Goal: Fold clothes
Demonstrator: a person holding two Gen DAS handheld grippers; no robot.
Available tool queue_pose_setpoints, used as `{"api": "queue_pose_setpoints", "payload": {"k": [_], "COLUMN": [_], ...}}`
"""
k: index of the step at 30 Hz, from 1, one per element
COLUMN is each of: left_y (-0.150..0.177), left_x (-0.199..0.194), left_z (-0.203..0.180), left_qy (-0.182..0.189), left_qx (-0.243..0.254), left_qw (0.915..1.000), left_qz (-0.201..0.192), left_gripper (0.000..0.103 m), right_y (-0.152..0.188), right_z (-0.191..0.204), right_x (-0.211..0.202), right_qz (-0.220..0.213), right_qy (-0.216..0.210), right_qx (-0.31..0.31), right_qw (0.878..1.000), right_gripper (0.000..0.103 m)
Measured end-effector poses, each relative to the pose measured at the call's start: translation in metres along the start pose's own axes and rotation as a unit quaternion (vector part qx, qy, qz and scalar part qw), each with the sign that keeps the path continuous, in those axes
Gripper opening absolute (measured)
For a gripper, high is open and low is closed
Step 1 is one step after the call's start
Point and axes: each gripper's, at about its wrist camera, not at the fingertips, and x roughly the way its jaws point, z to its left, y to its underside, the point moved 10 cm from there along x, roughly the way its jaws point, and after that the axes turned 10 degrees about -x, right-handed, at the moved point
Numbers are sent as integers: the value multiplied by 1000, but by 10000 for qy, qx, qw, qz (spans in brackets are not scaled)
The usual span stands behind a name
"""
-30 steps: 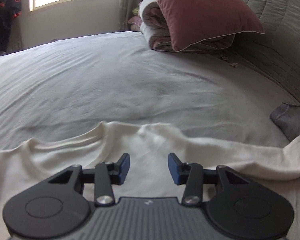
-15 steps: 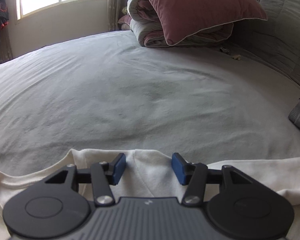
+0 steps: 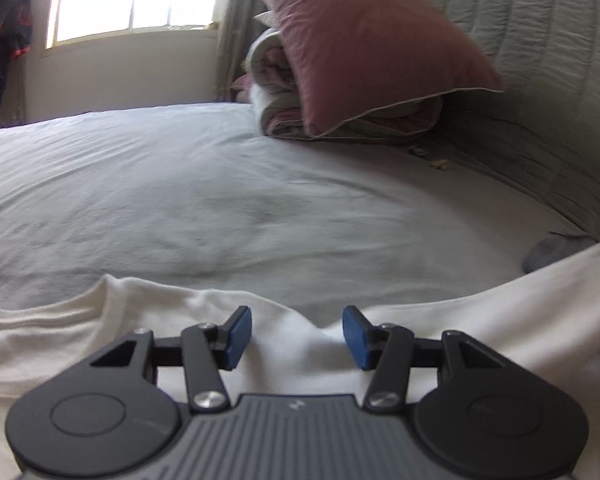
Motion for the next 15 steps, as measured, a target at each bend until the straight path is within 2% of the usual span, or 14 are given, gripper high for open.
{"api": "queue_pose_setpoints", "payload": {"k": [3, 6, 7, 8, 11, 13, 15], "left_y": [11, 17, 17, 19, 30, 41, 46], "left_x": [-10, -22, -26, -24, -17, -8, -1], "left_z": [-22, -42, -45, -49, -58, -64, -71], "left_qy": [218, 352, 395, 470, 670, 715, 704], "left_qx": [320, 671, 632, 573, 431, 325, 106], "left_qw": [9992, 9967, 9965, 9969, 9967, 9959, 9960], "left_qz": [-60, -284, -383, -280, 161, 456, 544], "left_gripper": [51, 47, 47, 45, 26, 24, 24], "right_y": [23, 33, 33, 30, 24, 20, 16], "right_z": [-1, -3, -4, -6, -10, -12, -13], "right_x": [23, 28, 23, 20, 7, -1, -2], "right_qz": [468, 600, 562, 531, 392, 306, 257], "right_qy": [170, 260, 241, 214, 175, 162, 111], "right_qx": [-72, -52, 34, 135, 237, 255, 322], "right_qw": [9987, 9978, 9981, 9983, 9988, 9991, 9991], "right_gripper": [9, 11, 20, 25, 33, 35, 35]}}
